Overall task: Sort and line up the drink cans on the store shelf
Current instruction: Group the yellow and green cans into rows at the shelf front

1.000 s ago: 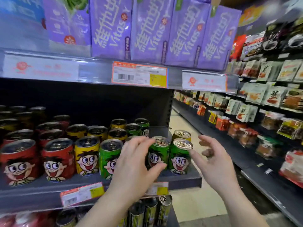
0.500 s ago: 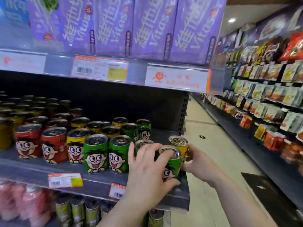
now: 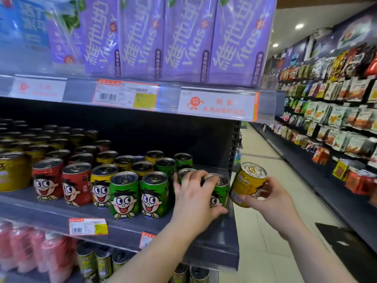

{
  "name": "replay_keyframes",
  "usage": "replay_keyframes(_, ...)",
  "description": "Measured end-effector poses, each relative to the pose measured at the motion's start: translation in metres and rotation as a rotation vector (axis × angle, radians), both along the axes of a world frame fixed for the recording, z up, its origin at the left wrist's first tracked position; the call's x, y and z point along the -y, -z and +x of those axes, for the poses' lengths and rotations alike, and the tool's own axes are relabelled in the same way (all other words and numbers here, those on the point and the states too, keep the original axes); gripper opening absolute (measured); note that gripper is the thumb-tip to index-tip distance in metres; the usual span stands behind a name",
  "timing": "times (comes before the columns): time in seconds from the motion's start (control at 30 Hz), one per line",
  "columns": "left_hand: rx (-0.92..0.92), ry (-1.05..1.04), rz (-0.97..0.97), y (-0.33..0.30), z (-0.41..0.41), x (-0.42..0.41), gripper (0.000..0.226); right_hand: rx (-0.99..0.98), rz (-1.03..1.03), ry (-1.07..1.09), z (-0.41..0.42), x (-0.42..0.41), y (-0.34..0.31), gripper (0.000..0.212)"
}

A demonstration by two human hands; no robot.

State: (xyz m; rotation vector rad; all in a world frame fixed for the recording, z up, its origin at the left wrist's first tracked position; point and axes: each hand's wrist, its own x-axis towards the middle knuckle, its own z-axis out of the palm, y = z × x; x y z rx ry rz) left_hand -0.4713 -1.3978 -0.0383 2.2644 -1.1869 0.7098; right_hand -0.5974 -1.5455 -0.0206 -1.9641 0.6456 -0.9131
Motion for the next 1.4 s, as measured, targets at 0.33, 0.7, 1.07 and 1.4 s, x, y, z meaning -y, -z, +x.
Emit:
replay_keyframes(0.33, -0.237, 0.267, 0.063, -0.019, -0.007, -0.032, 0.087, -0.131, -0.032, -0.077, -0.027, -0.047, -0.004, 0.060)
replay_keyframes(0.7, -0.545, 0.345, -0.188, -0.013, 0.001, -0.142, 0.094, -0.137, -0.021, -0.257, 0.028, -0.155, -0.008, 0.062)
replay_keyframes(1.07, -0.626, 0.082, -0.453, 0.012, 0.053, -0.243, 0.072, -0.134, 0.009, -0.404, 0.088, -0.231, -0.007, 0.037)
replay_keyframes(1.4, -0.665, 0.053, -0.476, 0.004, 0.087, -0.241, 0.057, -0.118, -0.392, 0.106, 0.132, -0.235, 0.010, 0.075)
